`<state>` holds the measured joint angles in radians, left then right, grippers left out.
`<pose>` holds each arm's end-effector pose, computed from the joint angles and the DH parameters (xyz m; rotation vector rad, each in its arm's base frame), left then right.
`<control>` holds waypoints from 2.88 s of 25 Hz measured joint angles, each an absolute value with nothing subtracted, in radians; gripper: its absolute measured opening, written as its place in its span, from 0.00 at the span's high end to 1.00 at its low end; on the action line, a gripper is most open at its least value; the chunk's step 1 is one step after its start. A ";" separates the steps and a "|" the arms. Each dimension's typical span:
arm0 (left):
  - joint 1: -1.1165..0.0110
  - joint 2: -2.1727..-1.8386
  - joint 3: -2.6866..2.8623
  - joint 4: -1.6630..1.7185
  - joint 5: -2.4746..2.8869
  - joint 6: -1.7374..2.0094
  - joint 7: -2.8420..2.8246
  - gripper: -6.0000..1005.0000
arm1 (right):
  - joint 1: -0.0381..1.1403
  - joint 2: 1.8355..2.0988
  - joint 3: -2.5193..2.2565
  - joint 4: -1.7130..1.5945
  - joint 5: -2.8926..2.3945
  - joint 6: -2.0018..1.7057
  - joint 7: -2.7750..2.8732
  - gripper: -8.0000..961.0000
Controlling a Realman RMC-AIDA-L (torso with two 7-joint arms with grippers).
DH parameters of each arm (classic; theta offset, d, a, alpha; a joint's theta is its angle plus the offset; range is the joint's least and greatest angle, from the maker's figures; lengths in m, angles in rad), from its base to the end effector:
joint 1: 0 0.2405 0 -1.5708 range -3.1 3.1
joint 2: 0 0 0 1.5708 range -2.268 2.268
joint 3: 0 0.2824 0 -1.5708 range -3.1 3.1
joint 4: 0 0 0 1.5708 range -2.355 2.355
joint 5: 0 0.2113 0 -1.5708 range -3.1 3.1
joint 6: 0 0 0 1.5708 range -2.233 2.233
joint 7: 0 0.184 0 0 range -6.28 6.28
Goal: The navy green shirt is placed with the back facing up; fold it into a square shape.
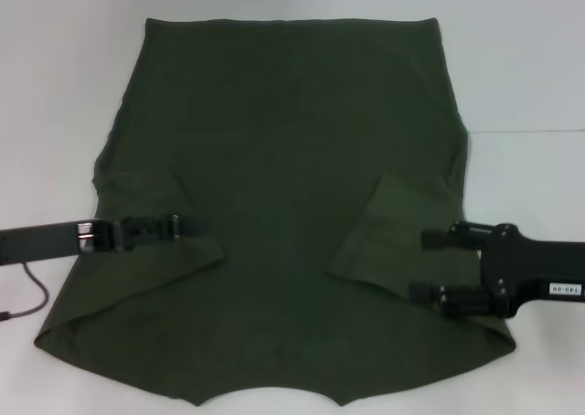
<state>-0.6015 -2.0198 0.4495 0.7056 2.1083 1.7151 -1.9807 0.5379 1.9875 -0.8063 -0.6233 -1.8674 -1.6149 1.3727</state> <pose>-0.2589 0.3743 0.0091 -2.5384 -1.3515 -0.8927 0.2598 0.3597 -0.0218 -2.7874 0.5295 0.7429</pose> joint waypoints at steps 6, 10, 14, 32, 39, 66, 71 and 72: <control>-0.607 -1.981 0.358 0.775 2.232 1.718 -2.245 0.09 | 0.556 1.993 -0.818 -0.623 -1.908 -1.648 1.333 0.04; -0.615 -1.949 0.236 0.785 2.341 1.713 -2.368 0.09 | 0.566 1.993 -0.821 -0.611 -1.908 -1.653 1.305 0.04; -0.609 -1.933 0.143 0.797 2.453 1.691 -2.460 0.10 | 0.593 1.976 -0.823 -0.564 -1.908 -1.648 1.284 0.04; -0.542 -1.952 0.082 0.729 2.604 1.564 -2.615 0.09 | 0.636 1.938 -0.854 -0.517 -1.908 -1.644 1.272 0.04; -0.531 -1.956 0.082 0.697 2.609 1.480 -2.616 0.09 | 0.641 1.933 -0.864 -0.505 -1.908 -1.644 1.271 0.04; -0.555 -1.956 0.171 0.661 2.620 1.390 -2.617 0.09 | 0.643 1.933 -0.862 -0.500 -1.908 -1.631 1.270 0.04; -0.558 -1.956 0.183 0.656 2.620 1.387 -2.614 0.09 | 0.643 1.933 -0.861 -0.500 -1.908 -1.631 1.270 0.04; -0.558 -1.956 0.185 0.654 2.620 1.386 -2.613 0.09 | 0.643 1.933 -0.861 -0.500 -1.908 -1.630 1.270 0.04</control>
